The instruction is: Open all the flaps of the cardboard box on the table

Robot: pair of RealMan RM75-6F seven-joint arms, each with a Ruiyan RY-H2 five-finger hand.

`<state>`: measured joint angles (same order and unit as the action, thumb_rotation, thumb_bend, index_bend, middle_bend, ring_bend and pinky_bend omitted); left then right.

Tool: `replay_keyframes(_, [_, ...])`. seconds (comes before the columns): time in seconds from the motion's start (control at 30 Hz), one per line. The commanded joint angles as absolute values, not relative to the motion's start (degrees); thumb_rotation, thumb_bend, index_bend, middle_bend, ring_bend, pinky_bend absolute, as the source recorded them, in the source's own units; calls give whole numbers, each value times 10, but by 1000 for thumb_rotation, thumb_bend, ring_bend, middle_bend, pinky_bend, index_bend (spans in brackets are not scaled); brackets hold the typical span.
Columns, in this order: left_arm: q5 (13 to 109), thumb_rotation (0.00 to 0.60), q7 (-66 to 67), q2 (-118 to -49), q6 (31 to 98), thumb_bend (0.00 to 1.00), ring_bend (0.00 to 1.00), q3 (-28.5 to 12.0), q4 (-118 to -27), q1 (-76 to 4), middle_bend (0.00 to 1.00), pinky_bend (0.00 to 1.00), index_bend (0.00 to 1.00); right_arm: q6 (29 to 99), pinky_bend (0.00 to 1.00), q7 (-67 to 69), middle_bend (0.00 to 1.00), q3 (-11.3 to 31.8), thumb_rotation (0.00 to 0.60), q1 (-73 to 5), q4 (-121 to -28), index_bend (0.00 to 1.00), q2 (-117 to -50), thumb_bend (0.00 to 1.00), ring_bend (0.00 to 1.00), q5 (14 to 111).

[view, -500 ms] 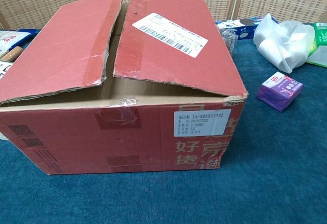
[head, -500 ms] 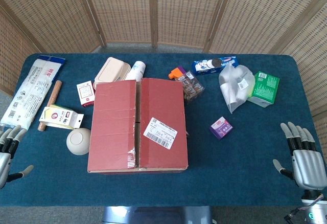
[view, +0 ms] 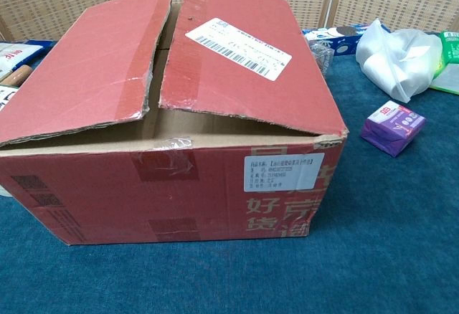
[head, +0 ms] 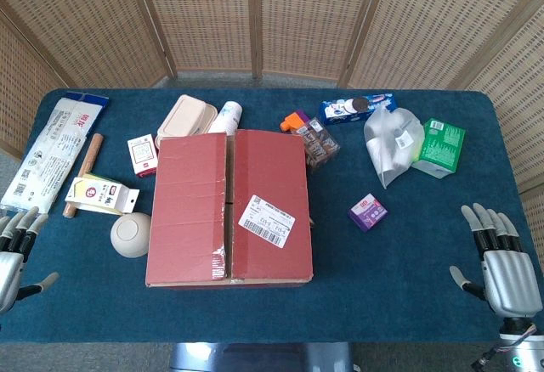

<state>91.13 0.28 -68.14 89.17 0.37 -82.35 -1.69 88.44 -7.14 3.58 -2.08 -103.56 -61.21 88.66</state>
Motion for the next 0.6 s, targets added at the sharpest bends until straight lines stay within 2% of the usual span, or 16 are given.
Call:
replay_keyframes(0.03, [917,600,2,-685,896,96,0,4,-819,-18,0,0,67,885,0,-63,0,34,600,-22,-1044,0,-610,214,0,896])
replay_keyframes(0.2, [923,600,11,-691,899,95,0,5,-818,-19,0,0,68,864,0,-52,0,32,600,-41,-1050,0,-603,217,0,919])
replay_keyframes(0.6, [932,600,6,-713,901,96,0,1,-791,-29,0,0,68,799,19,76,0,36,600,-125,-1031,0,-563,219,0,1009])
